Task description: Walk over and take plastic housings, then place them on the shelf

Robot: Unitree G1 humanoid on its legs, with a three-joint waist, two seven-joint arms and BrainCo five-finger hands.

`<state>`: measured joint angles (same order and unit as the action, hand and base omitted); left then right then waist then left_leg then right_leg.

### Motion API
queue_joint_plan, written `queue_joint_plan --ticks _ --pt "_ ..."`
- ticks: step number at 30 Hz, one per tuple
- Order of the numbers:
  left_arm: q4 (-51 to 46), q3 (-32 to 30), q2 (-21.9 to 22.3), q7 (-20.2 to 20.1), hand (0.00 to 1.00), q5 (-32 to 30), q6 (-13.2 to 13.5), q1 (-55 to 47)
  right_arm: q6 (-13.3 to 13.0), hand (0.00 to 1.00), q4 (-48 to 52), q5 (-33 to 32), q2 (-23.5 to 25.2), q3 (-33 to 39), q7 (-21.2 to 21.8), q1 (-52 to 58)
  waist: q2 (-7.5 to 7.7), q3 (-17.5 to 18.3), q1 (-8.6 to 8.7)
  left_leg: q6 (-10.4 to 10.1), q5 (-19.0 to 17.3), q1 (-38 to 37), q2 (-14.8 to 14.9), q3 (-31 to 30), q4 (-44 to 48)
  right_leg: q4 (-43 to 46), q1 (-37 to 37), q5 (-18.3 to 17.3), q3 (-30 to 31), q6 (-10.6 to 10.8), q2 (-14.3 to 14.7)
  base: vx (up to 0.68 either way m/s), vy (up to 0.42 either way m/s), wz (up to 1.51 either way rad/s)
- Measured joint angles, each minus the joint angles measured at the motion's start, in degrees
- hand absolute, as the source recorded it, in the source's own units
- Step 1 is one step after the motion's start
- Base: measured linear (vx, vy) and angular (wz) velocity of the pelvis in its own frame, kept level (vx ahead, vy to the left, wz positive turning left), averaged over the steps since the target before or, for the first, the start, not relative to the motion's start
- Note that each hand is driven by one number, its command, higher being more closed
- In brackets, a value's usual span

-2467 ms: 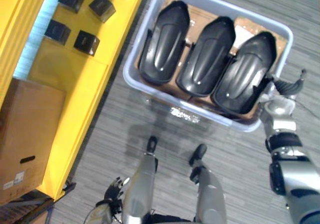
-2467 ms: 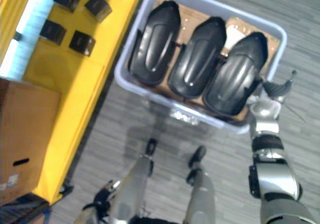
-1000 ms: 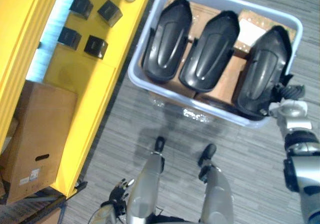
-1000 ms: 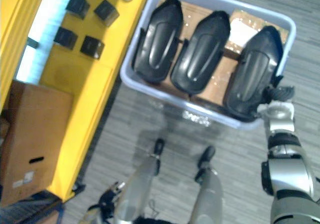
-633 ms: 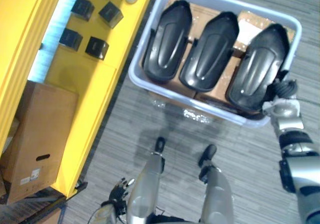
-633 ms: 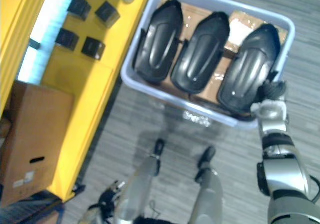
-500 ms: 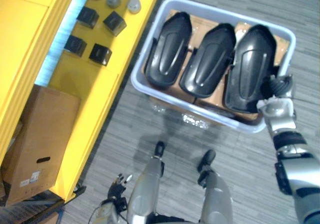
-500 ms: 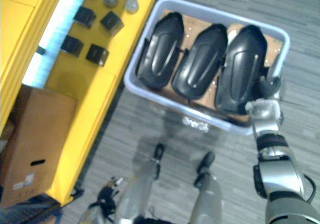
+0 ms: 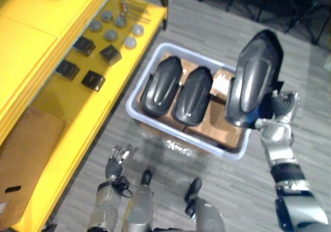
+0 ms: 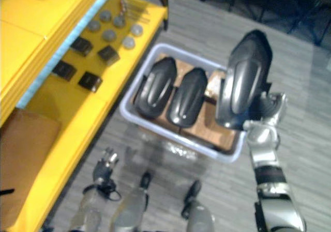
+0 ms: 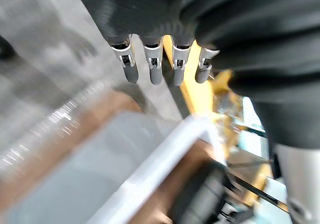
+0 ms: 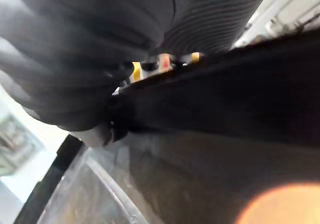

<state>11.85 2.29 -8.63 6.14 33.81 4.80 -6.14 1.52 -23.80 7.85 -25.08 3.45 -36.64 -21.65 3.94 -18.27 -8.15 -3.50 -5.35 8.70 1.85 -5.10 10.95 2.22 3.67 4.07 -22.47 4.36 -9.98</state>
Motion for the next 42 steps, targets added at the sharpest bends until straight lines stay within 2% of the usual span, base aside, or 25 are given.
queue_joint_plan --ticks 1,3,5,7,9,12,16,20,25,27,34,37,42 --pt "-3.8 0.0 0.0 0.1 0.00 -0.2 -1.3 -0.8 0.0 1.00 2.5 1.1 0.9 0.0 0.0 1.5 0.02 1.6 0.07 0.0 0.0 -0.9 0.1 0.6 -0.9 -0.4 -0.4 0.0 0.1 0.0 0.0 0.10 -0.008 -0.04" --pt "-7.8 -0.1 0.2 0.2 0.00 -1.3 -2.9 -1.1 0.0 1.00 4.9 2.6 1.5 0.0 0.1 2.7 -0.38 2.4 0.49 0.0 0.0 -2.3 0.1 1.1 -1.4 -1.2 -2.1 0.1 -0.2 0.2 0.0 0.05 0.001 0.02" --pt "-11.9 0.1 0.2 -0.2 0.00 -3.6 -6.5 -0.5 0.0 1.00 6.5 4.8 2.0 0.1 0.4 3.5 -0.89 4.3 1.37 0.0 0.0 -3.9 0.2 1.7 -3.1 -2.2 -3.8 0.3 -1.0 0.4 0.0 0.03 0.008 0.09" --pt "-13.3 0.4 0.2 -0.7 0.00 -5.9 -9.2 0.5 -0.3 1.00 7.7 6.3 2.3 0.1 0.6 3.6 -1.10 5.8 1.38 0.0 0.0 -4.8 0.3 2.7 -4.0 -2.8 -4.1 0.6 -0.7 0.8 0.0 0.02 0.008 -0.06" --pt "-13.3 1.4 -0.1 -2.2 0.00 -8.0 -13.6 3.0 -1.7 1.00 8.4 7.9 2.8 -0.2 1.3 3.5 -1.22 6.8 1.80 0.0 0.1 -6.1 0.2 2.9 -4.6 -3.5 -5.3 0.9 -0.6 0.9 0.0 0.00 0.008 -0.05" --pt "-11.1 4.3 -2.4 -4.4 0.00 -9.6 -17.3 7.6 -4.5 1.00 10.0 10.0 3.2 -1.1 3.3 3.2 -1.22 8.2 2.09 0.0 0.1 -7.1 0.4 4.8 -5.3 -5.3 -5.9 2.0 0.8 0.8 0.5 -0.01 0.002 -0.23" --pt "-3.9 5.5 -4.1 -5.1 0.00 -11.2 -18.8 14.9 -7.7 1.00 10.1 10.0 3.2 -3.3 7.0 2.6 -1.15 10.2 3.70 0.1 0.3 -8.0 0.6 6.4 -5.5 -6.6 -6.2 3.0 2.4 0.7 0.8 0.01 -0.002 -0.24" --pt "-2.0 5.7 -4.7 -6.7 0.00 -11.6 -20.2 18.4 -8.5 1.00 10.1 10.0 3.2 -4.6 10.0 2.0 -1.34 10.4 4.50 0.0 0.3 -9.7 0.9 7.5 -5.5 -6.6 -7.3 3.1 3.5 0.6 1.0 -0.01 -0.008 -0.15" --pt "-0.6 8.4 -4.4 -7.6 0.00 -11.1 -24.3 20.3 -10.3 1.00 10.0 10.0 3.2 -8.1 13.2 -0.1 -1.40 10.4 5.23 0.0 0.3 -9.6 1.0 7.5 -5.8 -6.7 -6.9 3.7 3.7 0.3 1.2 -0.05 -0.009 -0.02" --pt "0.9 9.5 -4.5 -7.6 0.00 -10.9 -25.0 20.6 -10.5 1.00 9.7 10.0 3.3 -9.3 13.5 -0.2 -1.28 10.6 5.27 0.0 0.9 -9.7 0.9 7.4 -6.6 -6.7 -6.8 3.9 3.7 0.3 1.1 -0.05 -0.012 0.03" --pt "3.3 10.5 -4.4 -7.6 0.00 -4.8 -26.2 22.3 -10.7 1.00 6.5 11.0 4.8 -11.5 14.5 -0.4 -0.91 10.9 5.40 0.0 1.6 -9.7 0.9 7.3 -7.1 -6.7 -6.6 4.3 3.6 0.2 1.2 -0.01 -0.002 0.00" --pt "3.4 12.8 -4.3 -8.3 0.00 -2.3 -26.4 23.0 -10.7 1.00 4.8 11.0 5.5 -11.7 14.5 -1.0 -0.64 11.1 5.39 0.0 1.9 -9.7 0.7 7.2 -7.4 -6.7 -6.5 4.4 3.5 0.3 1.0 0.00 0.000 0.00" --pt "4.0 14.3 -3.9 -8.8 0.00 -2.3 -26.2 23.0 -10.8 1.00 2.8 11.2 5.7 -13.8 15.0 -1.4 -0.63 11.2 5.41 0.1 2.0 -9.7 0.6 7.1 -7.4 -6.7 -6.5 4.4 3.5 0.3 1.0 0.00 0.000 0.00"
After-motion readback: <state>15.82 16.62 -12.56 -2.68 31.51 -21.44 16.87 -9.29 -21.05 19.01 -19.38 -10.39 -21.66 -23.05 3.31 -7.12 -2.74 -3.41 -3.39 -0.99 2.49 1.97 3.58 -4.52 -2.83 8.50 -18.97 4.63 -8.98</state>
